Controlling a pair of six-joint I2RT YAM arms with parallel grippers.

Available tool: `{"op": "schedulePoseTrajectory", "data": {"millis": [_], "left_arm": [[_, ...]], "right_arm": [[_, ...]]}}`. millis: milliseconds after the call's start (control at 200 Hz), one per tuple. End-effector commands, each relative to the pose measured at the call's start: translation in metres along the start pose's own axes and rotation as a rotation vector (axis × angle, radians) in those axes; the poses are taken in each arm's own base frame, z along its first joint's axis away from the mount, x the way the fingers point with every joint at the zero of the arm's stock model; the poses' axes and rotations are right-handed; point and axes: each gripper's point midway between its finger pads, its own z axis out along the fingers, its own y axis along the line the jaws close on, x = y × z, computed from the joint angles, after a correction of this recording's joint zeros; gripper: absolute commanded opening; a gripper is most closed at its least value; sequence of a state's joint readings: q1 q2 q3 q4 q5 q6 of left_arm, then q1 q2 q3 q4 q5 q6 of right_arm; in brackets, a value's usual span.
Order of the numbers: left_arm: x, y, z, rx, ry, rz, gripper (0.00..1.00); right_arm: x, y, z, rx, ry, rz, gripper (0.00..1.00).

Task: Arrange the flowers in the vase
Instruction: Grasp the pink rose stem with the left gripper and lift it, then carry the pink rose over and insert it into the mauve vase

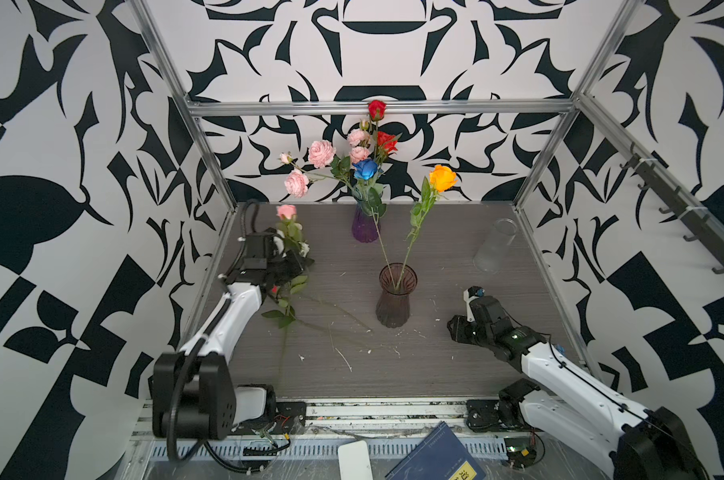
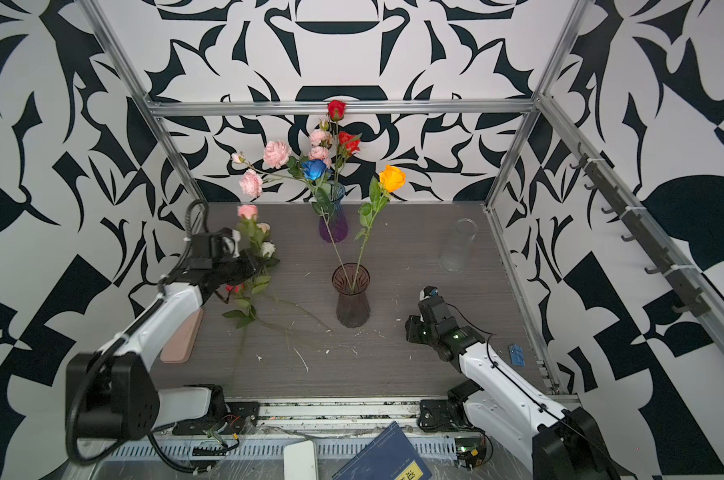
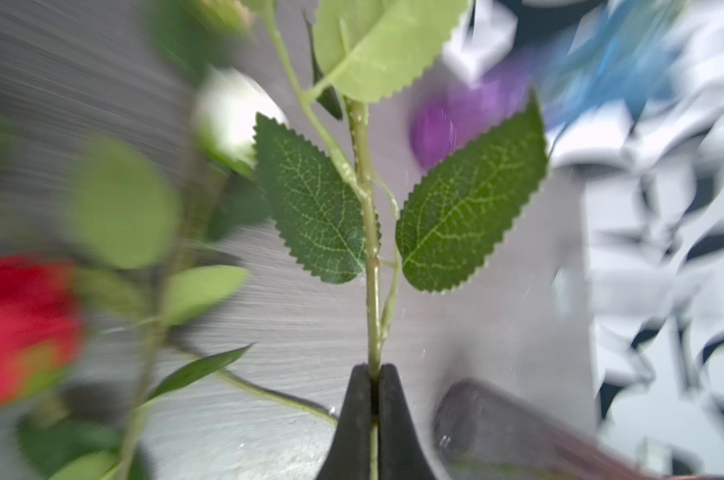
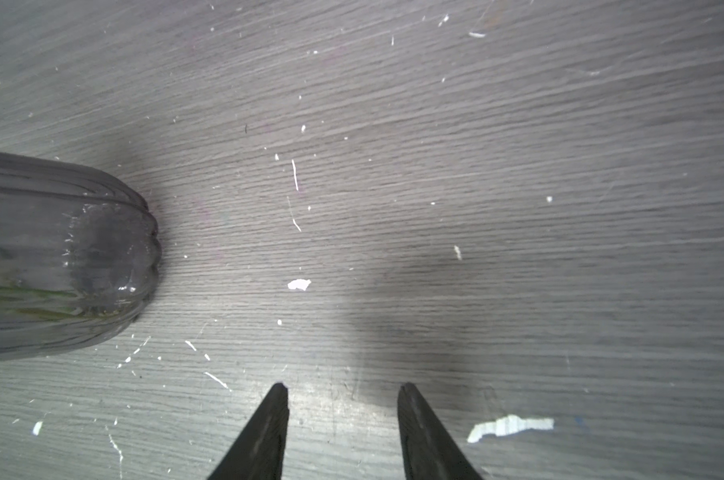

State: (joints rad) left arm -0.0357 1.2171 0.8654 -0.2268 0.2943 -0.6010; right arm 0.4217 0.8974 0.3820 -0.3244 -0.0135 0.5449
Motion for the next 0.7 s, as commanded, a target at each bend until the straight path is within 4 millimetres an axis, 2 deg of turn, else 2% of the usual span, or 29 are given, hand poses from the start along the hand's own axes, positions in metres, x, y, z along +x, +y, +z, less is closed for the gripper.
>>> {"op": "schedulePoseTrajectory", "data": {"millis": [0,160,300,440,560,695], "left_arm": [[-0.036,-0.037,-0.049,0.127,-0.200,-0.024,0.00],[-0.069,-0.093,-0.114,0.277,-0.425,0.037,0.00],[-0.078,-0.150,-0.154,0.465,-0.477,0.130,0.00],[-0.069,-0.206,-0.191,0.628,-0.520,0.253,0.00],[-0.051,-0.255,-0.219,0.753,-0.548,0.391,0.00],[-0.029,-0.309,-0.239,0.939,-0.528,0.525,0.00]], "right_arm": [[-0.011,0.004,-0.004,-0.003,-0.039,-0.014,0.47],[-0.010,0.006,-0.004,-0.006,-0.033,-0.018,0.47],[-0.010,0.005,-0.004,-0.005,-0.034,-0.018,0.47],[-0.010,0.006,-0.004,-0.006,-0.035,-0.019,0.47],[-0.010,0.006,-0.004,-0.008,-0.037,-0.019,0.47],[-0.010,0.006,-0.004,-0.007,-0.037,-0.021,0.47]]}}
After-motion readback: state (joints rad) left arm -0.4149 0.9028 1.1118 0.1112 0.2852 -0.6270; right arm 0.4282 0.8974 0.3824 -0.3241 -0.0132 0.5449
